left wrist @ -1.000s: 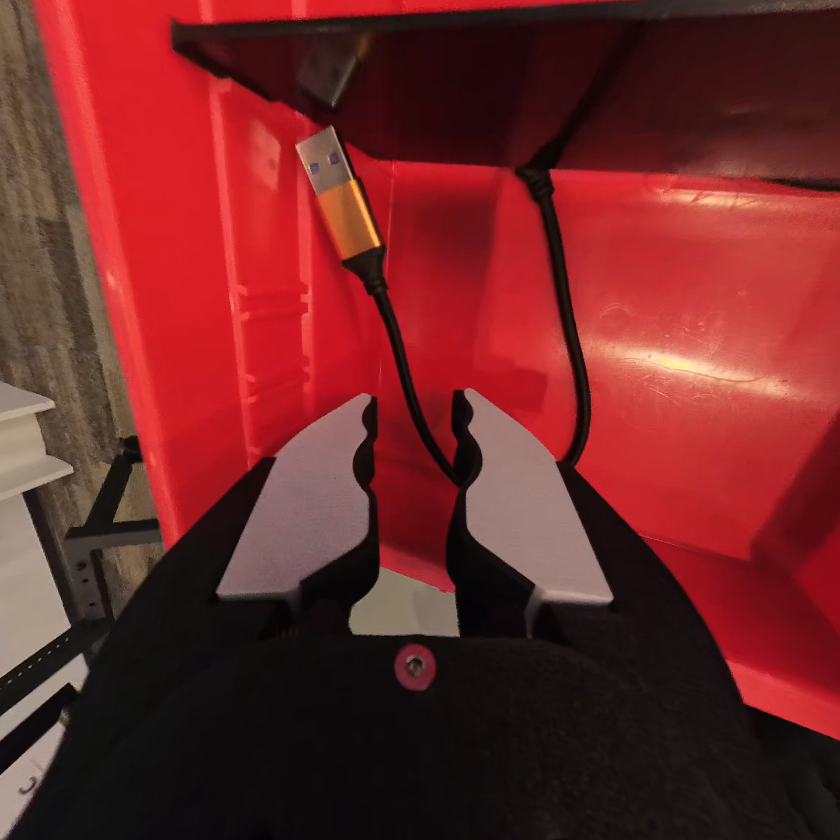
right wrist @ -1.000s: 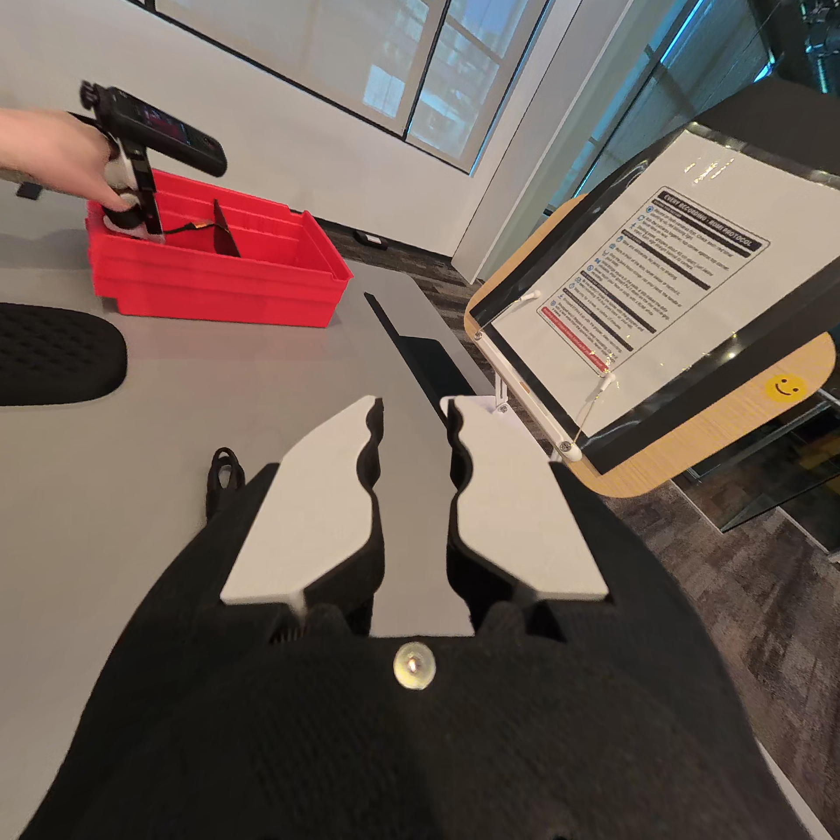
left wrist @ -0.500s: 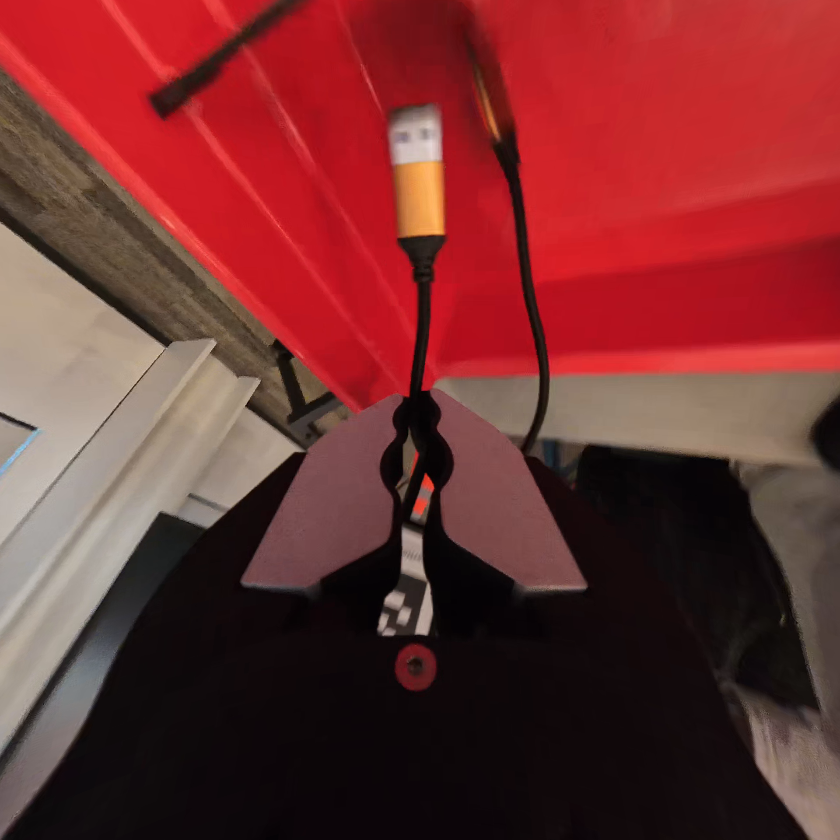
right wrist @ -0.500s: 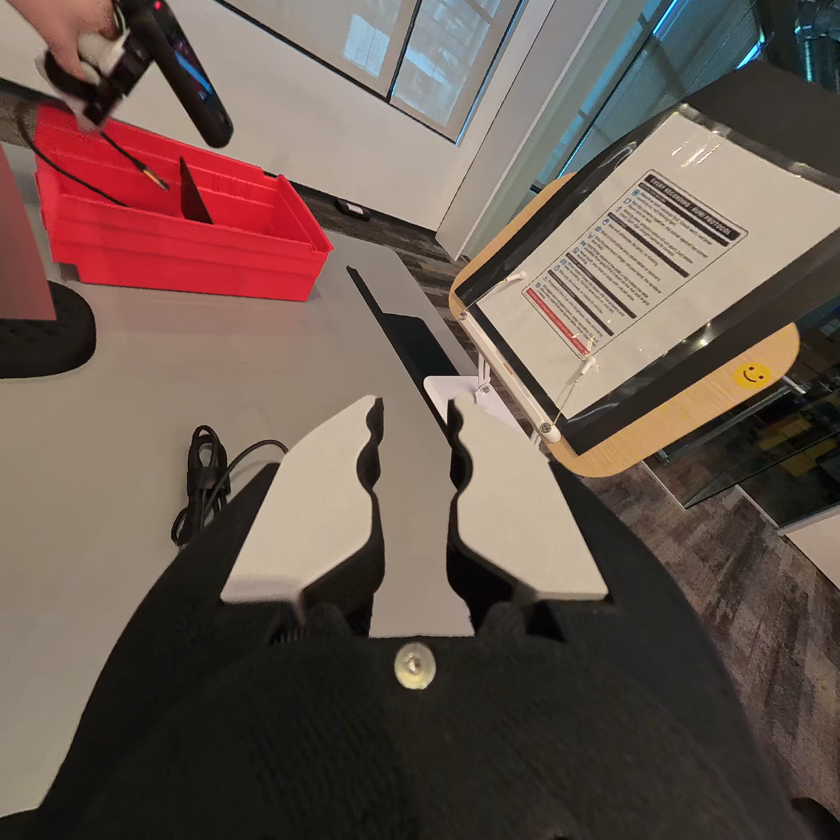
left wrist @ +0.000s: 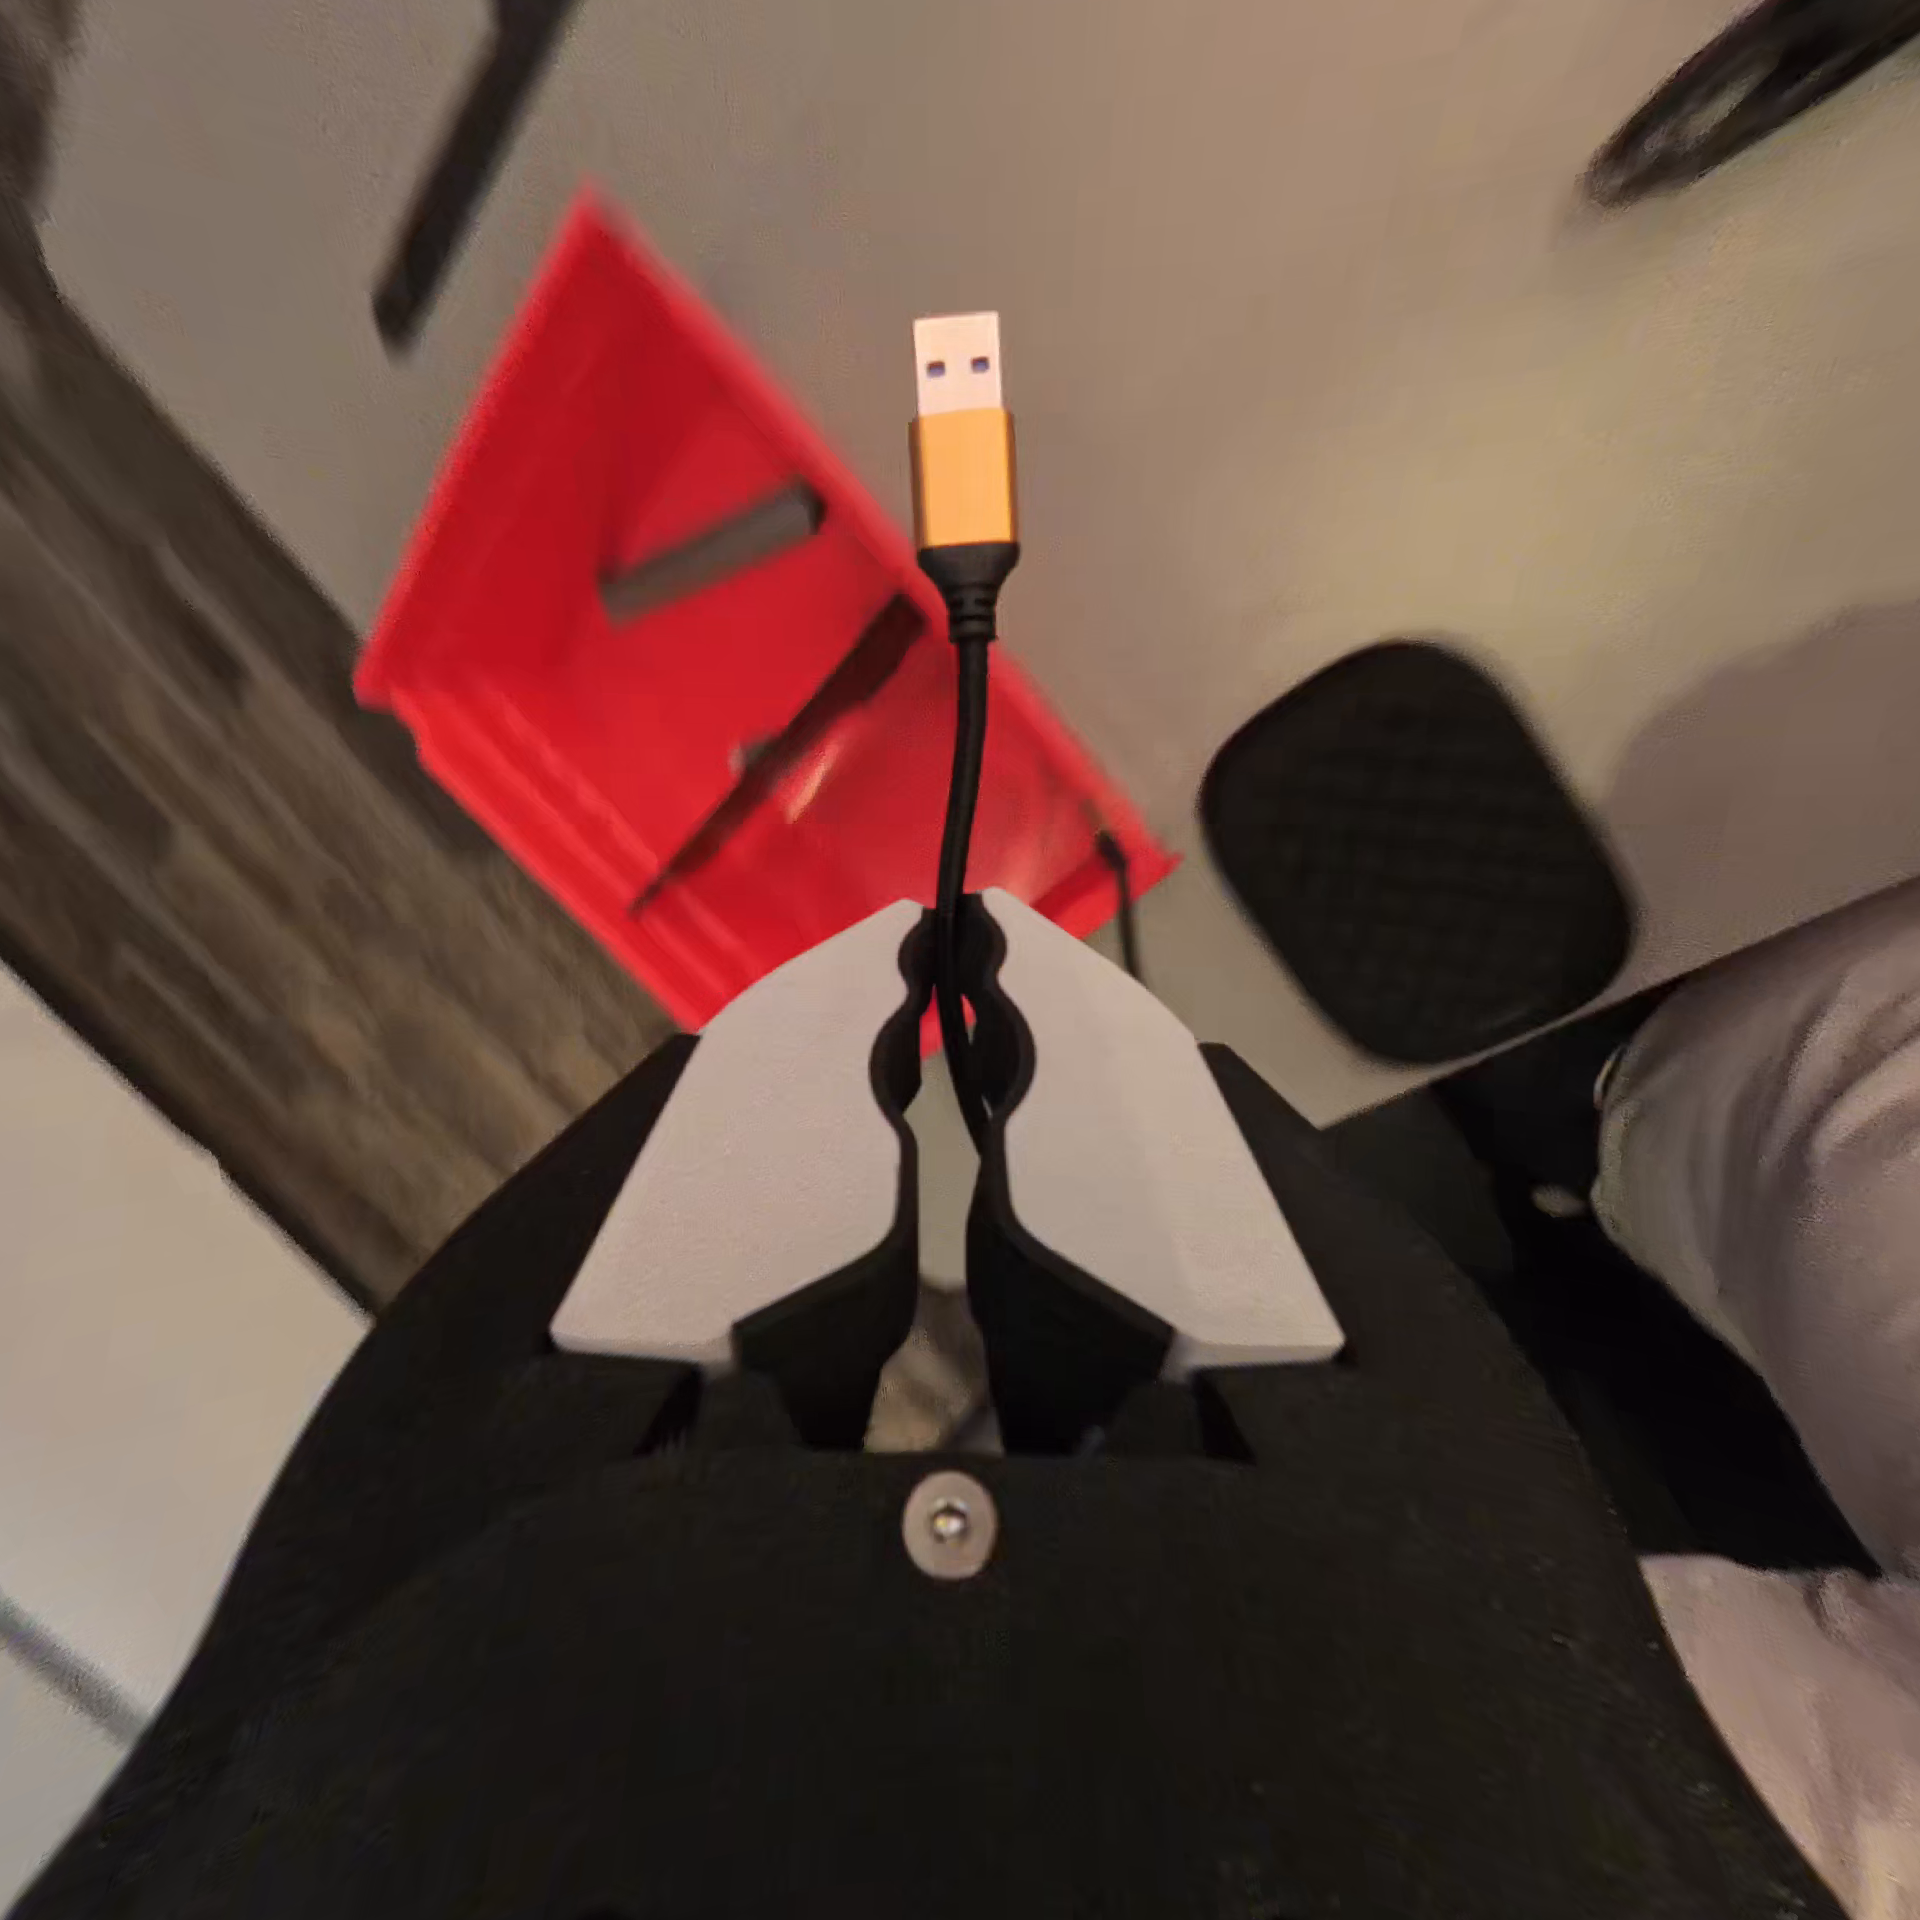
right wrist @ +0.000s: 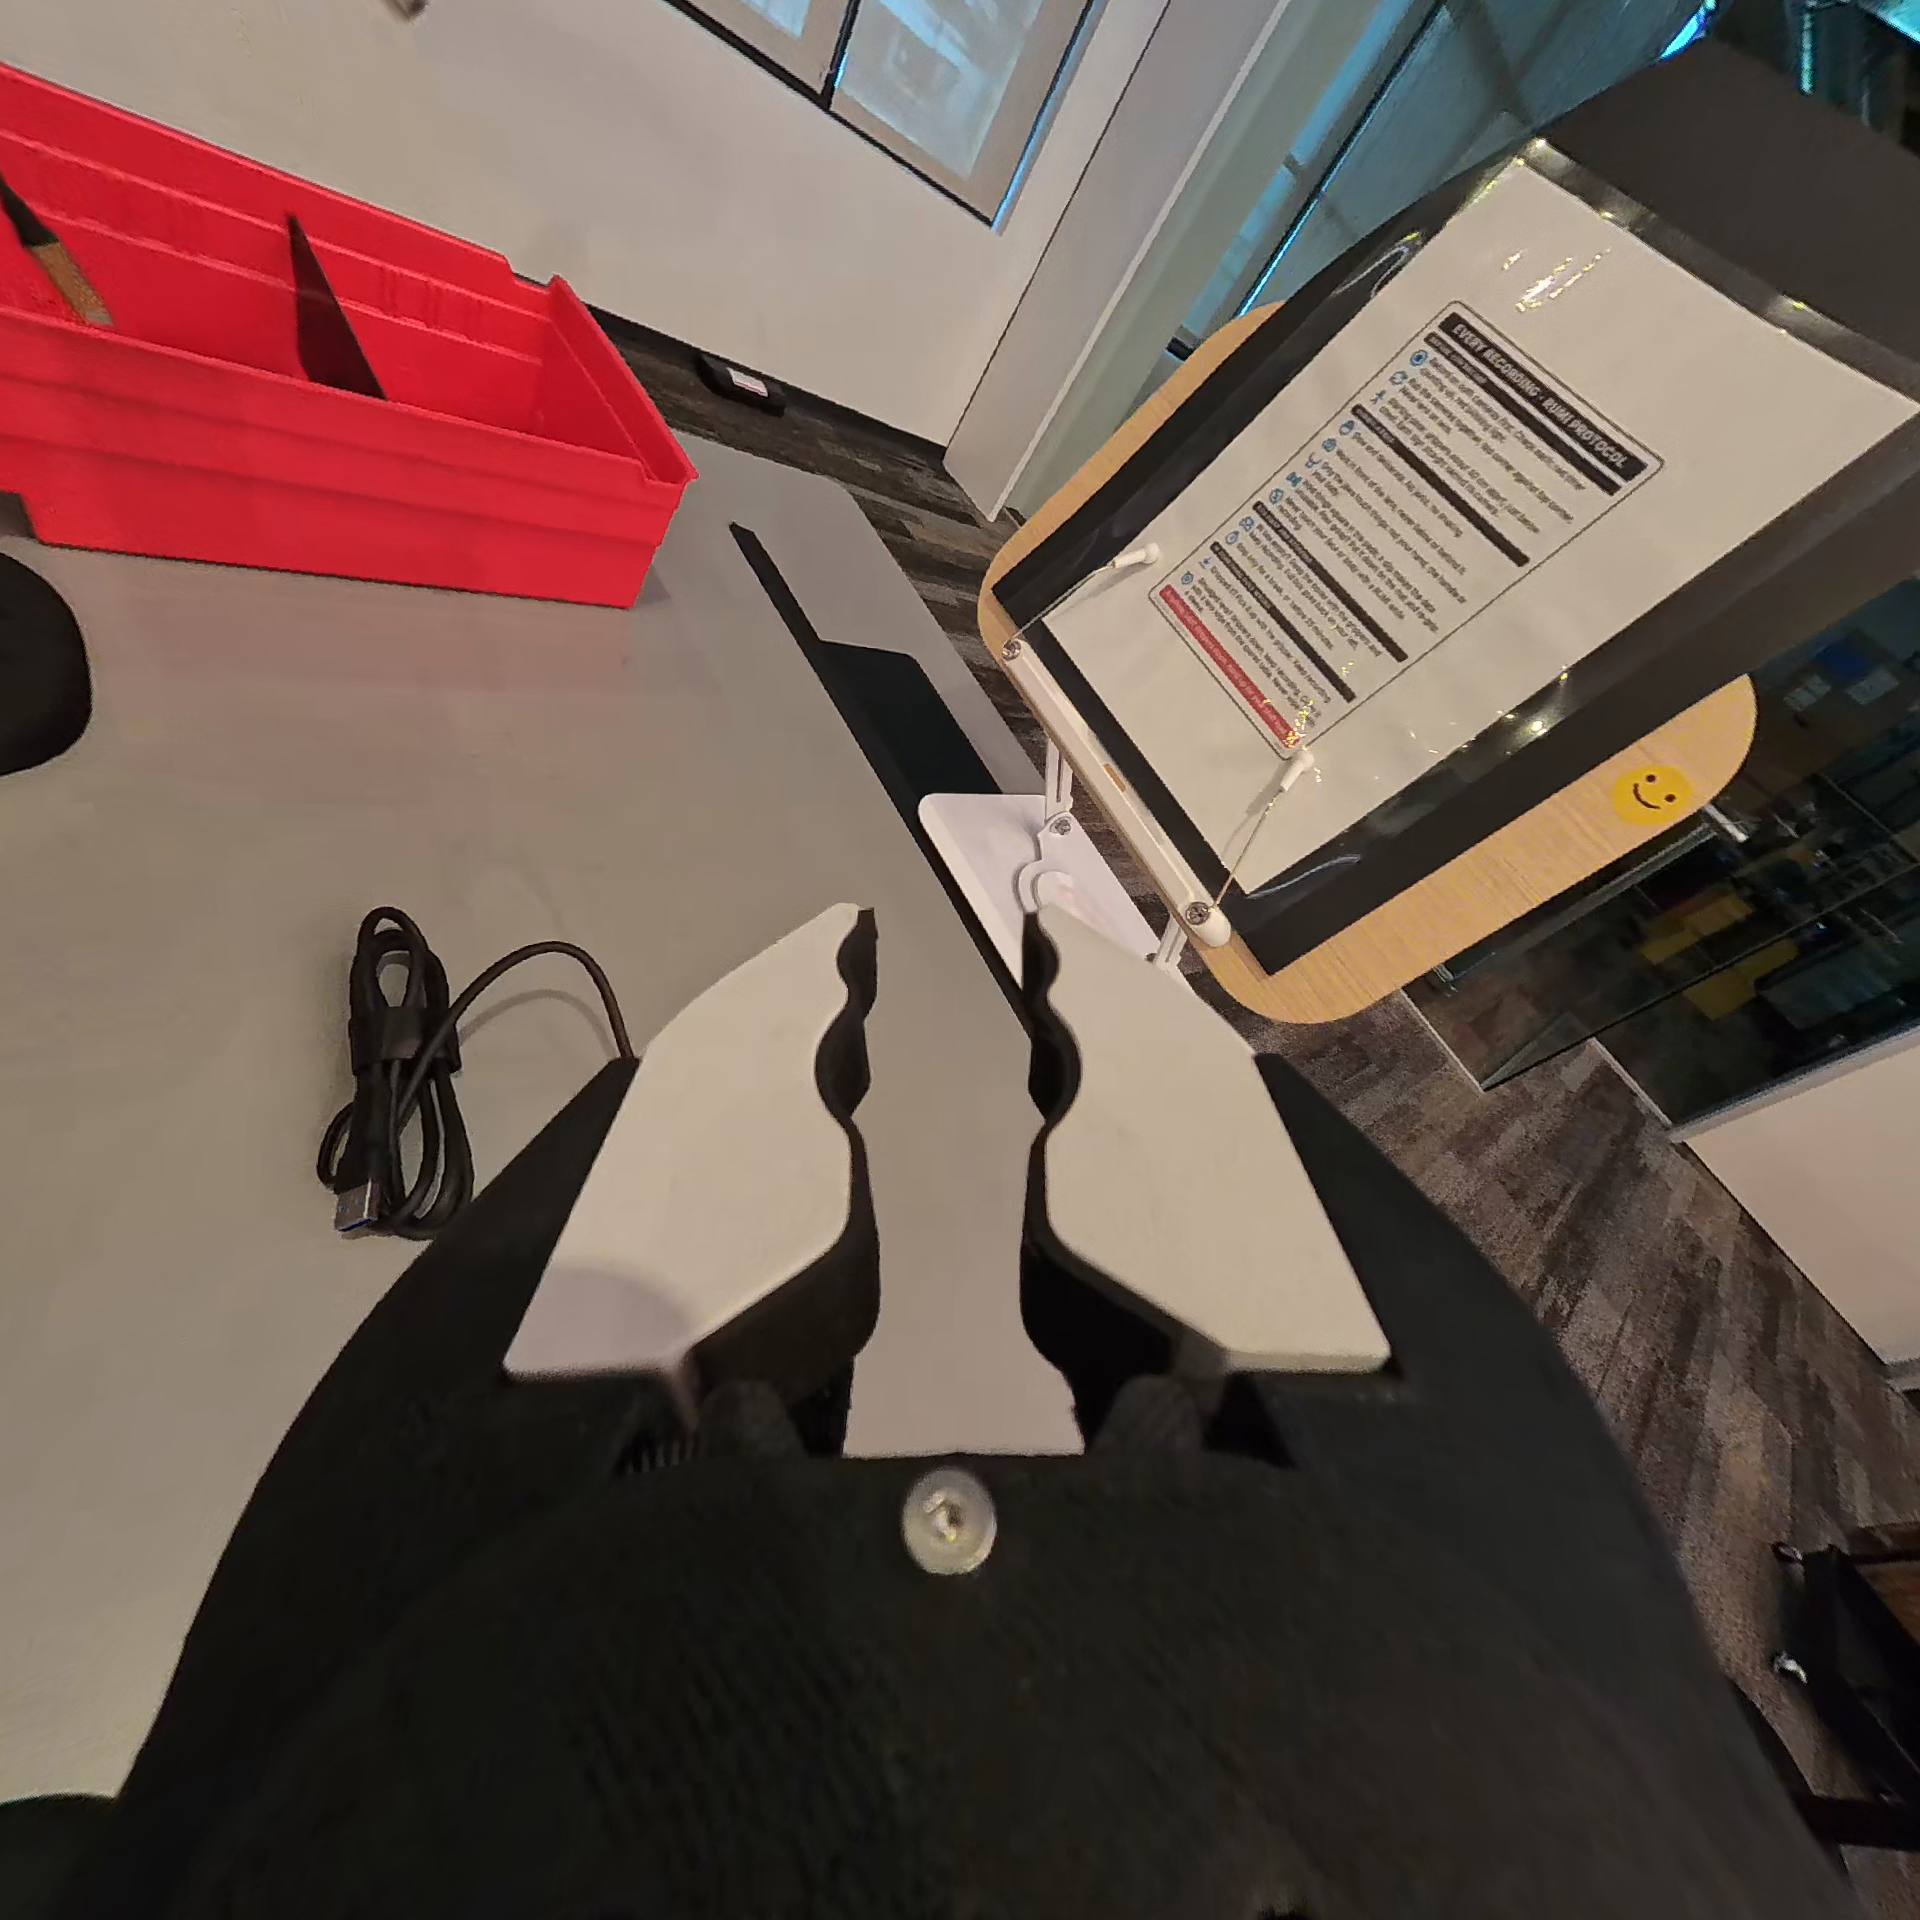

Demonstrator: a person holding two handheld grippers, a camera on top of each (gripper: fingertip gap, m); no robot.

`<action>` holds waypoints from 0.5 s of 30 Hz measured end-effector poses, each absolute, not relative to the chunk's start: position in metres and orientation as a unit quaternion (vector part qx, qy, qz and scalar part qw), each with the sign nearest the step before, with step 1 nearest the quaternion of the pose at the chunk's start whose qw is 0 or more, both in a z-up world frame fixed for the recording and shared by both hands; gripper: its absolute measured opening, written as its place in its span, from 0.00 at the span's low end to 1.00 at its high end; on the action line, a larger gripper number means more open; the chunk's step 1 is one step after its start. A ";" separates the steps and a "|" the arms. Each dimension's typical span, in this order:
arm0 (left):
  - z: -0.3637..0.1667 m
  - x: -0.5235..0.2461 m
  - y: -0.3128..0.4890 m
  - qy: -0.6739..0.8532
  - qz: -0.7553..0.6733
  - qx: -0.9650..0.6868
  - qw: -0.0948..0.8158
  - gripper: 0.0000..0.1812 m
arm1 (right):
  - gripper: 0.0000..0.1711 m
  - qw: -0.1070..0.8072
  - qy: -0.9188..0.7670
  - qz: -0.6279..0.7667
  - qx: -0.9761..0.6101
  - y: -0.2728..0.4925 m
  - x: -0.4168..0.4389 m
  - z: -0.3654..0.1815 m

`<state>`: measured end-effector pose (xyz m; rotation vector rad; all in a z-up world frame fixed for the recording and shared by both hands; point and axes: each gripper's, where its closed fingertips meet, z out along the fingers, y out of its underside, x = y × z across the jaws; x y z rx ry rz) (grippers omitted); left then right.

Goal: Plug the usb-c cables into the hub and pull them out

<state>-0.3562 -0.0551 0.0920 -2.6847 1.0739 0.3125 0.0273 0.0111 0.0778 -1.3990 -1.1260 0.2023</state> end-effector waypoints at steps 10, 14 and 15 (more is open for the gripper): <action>0.033 -0.164 -0.059 0.538 -0.099 -0.817 0.181 0.02 | 0.16 0.604 -0.502 0.069 -0.615 0.013 0.027 0.068; -0.030 -0.118 -0.047 0.559 -0.137 -0.799 0.171 0.02 | 0.16 0.612 -0.497 0.075 -0.611 0.012 0.031 0.071; -0.048 -0.111 -0.041 0.559 -0.130 -0.801 0.169 0.02 | 0.16 0.615 -0.494 0.078 -0.610 0.012 0.033 0.072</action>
